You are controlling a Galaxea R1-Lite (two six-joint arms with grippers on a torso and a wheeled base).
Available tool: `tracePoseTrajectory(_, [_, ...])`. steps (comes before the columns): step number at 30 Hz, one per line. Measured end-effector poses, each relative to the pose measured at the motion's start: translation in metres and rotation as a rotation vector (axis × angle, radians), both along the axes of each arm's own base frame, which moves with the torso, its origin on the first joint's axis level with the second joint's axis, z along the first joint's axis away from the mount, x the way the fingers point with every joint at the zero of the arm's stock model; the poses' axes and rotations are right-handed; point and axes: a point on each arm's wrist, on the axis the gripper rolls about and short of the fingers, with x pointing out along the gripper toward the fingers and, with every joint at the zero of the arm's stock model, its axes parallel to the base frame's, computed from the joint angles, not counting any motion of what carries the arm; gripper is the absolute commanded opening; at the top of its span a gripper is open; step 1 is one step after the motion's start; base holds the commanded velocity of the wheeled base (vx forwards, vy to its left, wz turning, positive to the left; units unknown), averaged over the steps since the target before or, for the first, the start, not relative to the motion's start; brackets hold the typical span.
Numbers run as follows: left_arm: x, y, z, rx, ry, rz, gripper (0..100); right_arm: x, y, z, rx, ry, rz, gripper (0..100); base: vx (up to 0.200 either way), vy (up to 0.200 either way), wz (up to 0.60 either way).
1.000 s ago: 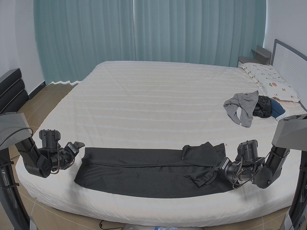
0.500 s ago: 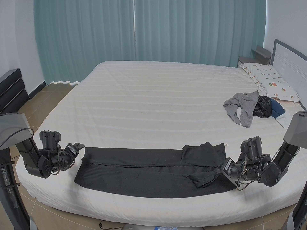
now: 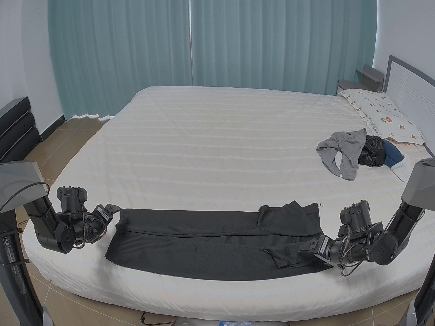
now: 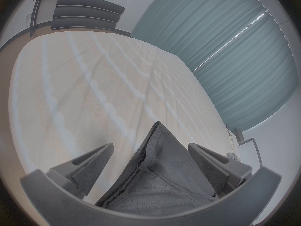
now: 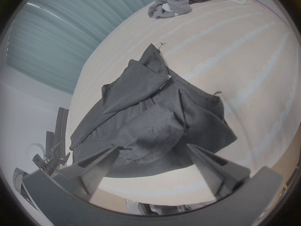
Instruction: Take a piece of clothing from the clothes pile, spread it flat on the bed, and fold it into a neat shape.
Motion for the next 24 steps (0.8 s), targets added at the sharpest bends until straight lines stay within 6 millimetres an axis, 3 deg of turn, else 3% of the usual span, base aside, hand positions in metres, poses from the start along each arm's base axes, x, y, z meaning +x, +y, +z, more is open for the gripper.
tracePoseTrajectory(10, [0.001,0.000,0.001,-0.002,-0.008,0.001,100,0.009,-0.014,0.027,0.058,-0.100,-0.077,100,0.000,0.000,0.00])
tracePoseTrajectory(14, [0.001,0.000,0.002,-0.003,-0.011,0.000,100,0.014,-0.008,0.034,0.126,-0.128,-0.110,100,0.000,0.000,0.00])
tracePoseTrajectory(19, [0.002,0.000,0.002,-0.004,-0.013,0.001,100,0.024,0.004,0.024,0.170,-0.165,-0.107,100,0.000,0.000,0.00])
tracePoseTrajectory(24, [0.003,0.000,0.002,-0.005,-0.013,0.003,100,0.028,0.010,0.001,0.157,-0.142,-0.088,100,0.000,0.000,0.00])
